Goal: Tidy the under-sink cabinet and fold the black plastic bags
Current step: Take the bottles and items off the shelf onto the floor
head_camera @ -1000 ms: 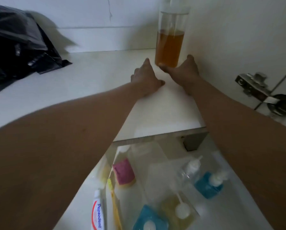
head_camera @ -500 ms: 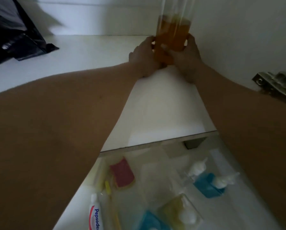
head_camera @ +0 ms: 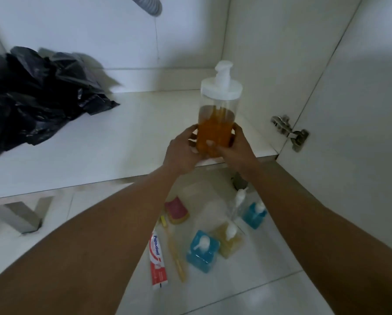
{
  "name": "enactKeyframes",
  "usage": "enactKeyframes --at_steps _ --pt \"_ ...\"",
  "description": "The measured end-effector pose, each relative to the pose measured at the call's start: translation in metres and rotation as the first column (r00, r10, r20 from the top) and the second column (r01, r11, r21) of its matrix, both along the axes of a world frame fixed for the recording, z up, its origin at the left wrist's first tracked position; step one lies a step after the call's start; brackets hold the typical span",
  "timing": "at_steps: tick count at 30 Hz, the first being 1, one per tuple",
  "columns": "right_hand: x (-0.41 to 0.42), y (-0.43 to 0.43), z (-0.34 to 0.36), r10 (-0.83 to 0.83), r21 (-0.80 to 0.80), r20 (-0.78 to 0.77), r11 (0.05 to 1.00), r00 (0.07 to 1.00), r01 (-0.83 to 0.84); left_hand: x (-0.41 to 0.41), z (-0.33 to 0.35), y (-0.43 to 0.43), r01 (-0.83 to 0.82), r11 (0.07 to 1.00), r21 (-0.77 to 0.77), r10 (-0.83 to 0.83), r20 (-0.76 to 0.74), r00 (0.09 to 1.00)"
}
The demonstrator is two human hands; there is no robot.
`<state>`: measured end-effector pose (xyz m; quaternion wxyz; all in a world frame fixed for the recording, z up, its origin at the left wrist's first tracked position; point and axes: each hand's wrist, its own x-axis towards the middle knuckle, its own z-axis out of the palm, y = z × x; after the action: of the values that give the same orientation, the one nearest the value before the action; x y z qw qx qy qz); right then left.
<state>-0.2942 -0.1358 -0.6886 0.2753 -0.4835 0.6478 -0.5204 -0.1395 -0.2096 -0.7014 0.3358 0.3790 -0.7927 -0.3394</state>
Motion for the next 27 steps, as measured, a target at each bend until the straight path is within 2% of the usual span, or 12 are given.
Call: enactKeyframes --at_steps 7,13,19,27 --pt "0.013 0.109 -0.010 -0.062 -0.075 0.014 0.995 0.998 0.063 0.017 -0.005 0.090 0.080 0.997 -0.007 -0.081 -0.101 0.992" --pt "-0.014 0.198 -0.054 -0.157 -0.033 -0.083 0.987 0.984 0.155 -0.014 -0.034 0.145 0.247 0.968 0.040 -0.250 0.101 0.963" --pt "-0.043 0.237 -0.096 -0.257 0.049 -0.114 0.963 0.960 0.264 -0.048 -0.057 0.167 0.425 0.900 0.100 -0.436 0.243 0.866" --pt "-0.052 0.230 -0.140 -0.243 0.180 -0.134 0.947 0.961 0.265 -0.056 -0.084 0.164 0.407 0.878 0.252 -0.472 0.309 0.826"
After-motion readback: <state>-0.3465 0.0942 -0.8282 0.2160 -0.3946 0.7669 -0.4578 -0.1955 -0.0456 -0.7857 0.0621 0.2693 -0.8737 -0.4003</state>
